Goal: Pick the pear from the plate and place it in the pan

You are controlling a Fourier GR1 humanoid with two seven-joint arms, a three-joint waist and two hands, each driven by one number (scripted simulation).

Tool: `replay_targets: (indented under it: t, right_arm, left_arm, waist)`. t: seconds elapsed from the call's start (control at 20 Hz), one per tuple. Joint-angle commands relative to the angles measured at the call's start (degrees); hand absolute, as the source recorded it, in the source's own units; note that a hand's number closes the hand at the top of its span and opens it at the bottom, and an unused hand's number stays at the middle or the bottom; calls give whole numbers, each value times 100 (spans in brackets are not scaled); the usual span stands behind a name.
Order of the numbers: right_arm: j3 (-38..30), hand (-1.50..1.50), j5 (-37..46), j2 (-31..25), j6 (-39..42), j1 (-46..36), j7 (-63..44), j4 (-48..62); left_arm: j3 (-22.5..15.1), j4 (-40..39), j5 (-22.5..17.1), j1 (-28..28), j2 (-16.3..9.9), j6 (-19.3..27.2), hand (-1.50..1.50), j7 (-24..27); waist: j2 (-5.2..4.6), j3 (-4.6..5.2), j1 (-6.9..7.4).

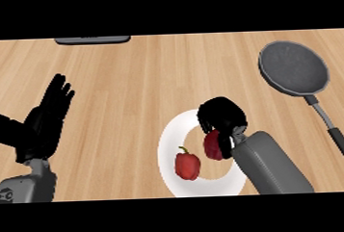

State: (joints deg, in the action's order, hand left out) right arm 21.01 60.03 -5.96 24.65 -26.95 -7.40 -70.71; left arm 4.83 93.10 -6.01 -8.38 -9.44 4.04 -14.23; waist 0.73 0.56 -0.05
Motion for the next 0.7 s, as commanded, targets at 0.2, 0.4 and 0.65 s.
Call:
replay_targets:
  t: [0.2,0.4,0.65]
  right_arm:
    - [-345,150,67,554,220,286,-1048,-379]
    - [-460,150,292,456,50,208,-1336,-878]
    - [-299,150,893,-193,-459,217,-1306,-2183]
  left_arm:
    - [74,-167,11,-43,41,-64,0,178]
    - [183,-139,29,-438,-89,61,0,-302]
    - [-9,129,74,71,57,4,0,-136]
  waist:
    - [-68,-55,0]
    - [-66,-56,-21]
    - [-31,-55,-56]
